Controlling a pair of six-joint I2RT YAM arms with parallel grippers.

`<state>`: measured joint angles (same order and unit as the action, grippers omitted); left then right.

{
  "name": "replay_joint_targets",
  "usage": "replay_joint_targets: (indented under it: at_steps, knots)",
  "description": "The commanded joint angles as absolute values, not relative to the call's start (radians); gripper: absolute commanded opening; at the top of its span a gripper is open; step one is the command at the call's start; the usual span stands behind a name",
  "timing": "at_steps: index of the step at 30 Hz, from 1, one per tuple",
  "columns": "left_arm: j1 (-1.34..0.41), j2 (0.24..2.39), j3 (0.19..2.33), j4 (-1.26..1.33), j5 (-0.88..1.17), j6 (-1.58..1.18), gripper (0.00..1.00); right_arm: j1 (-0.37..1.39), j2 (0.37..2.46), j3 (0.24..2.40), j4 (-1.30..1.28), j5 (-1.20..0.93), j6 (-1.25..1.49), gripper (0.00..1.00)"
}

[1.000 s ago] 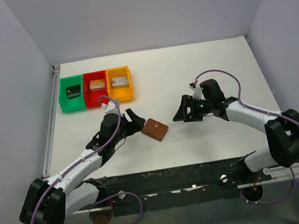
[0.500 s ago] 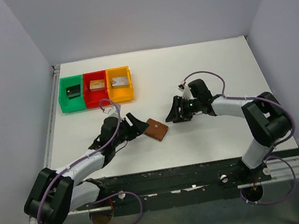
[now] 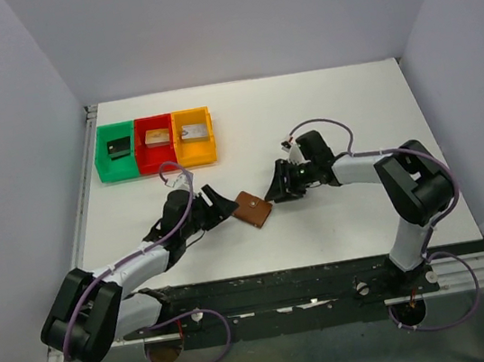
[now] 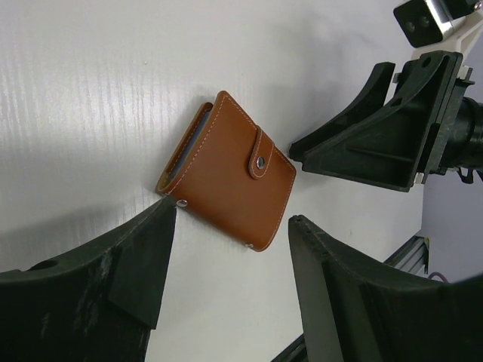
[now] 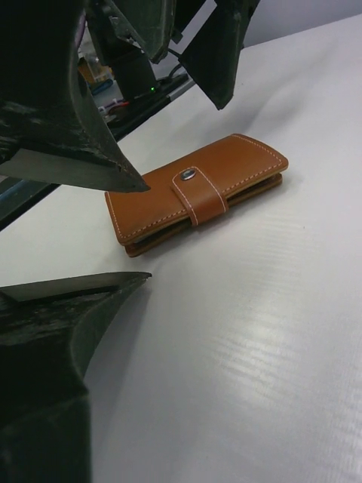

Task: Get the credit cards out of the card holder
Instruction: Pick up the card holder from the center of the board.

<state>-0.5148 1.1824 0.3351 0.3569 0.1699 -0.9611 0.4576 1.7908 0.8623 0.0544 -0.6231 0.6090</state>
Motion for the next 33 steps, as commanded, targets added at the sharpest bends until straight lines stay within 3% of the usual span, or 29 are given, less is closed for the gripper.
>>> replay_joint_targets:
  at_steps: [1, 12, 23, 27, 30, 33]
  knots:
    - [-0.508, 1.196, 0.337, 0.35, 0.193, -0.96, 0.73, 0.486, 1.824, 0.903, 0.061, -0.666, 0.594, 0.53]
    - [-0.508, 1.253, 0.36, 0.353, 0.212, -0.945, 0.65, 0.506, 1.845, 0.877, 0.101, -0.687, 0.614, 0.46]
    - [-0.508, 1.302, 0.365, 0.383, 0.227, -0.945, 0.62, 0.508, 1.864, 0.842, 0.186, -0.75, 0.67, 0.3]
    - [-0.508, 1.316, 0.365, 0.396, 0.238, -0.945, 0.61, 0.509, 1.868, 0.833, 0.209, -0.768, 0.686, 0.19]
    - [-0.508, 1.327, 0.364, 0.408, 0.241, -0.945, 0.6, 0.509, 1.87, 0.831, 0.212, -0.778, 0.687, 0.02]
    - [-0.508, 1.328, 0.365, 0.414, 0.244, -0.945, 0.59, 0.511, 1.862, 0.819, 0.233, -0.791, 0.695, 0.01]
